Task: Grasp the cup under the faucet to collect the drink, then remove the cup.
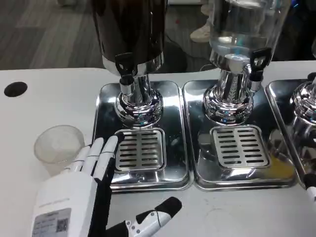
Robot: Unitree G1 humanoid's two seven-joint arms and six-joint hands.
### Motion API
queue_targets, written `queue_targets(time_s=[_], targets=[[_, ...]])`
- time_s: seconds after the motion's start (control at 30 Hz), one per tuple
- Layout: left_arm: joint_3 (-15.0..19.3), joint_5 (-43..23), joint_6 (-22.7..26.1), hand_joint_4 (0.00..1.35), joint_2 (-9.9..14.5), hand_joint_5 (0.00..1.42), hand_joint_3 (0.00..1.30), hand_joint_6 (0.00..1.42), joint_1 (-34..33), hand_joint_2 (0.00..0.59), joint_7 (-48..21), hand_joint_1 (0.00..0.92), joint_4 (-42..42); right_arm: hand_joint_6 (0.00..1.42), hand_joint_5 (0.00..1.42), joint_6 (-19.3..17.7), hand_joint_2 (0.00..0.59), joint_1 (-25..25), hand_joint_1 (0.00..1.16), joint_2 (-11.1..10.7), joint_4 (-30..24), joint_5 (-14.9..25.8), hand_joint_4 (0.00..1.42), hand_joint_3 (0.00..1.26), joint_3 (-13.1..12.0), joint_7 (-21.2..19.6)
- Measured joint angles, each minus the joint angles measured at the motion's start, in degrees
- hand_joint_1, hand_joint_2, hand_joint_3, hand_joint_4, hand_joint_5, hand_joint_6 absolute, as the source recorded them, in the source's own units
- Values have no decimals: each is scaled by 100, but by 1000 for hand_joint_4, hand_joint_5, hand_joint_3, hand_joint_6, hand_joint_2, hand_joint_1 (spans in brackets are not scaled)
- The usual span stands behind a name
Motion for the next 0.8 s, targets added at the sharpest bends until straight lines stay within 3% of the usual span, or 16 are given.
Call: queue_targets(time_s=[0.43,0.8], targets=[[42,-19,15,0,63,103,111,241,-121,77,-28,0,64,0,45,82,388,-37,433,-7,-104,-111,109,240,3,0],[176,-31,79,0,65,91,106,233,-143,70,-49,0,91,0,53,98,388,-67,433,-177,-235,-427,119,253,-40,-1]])
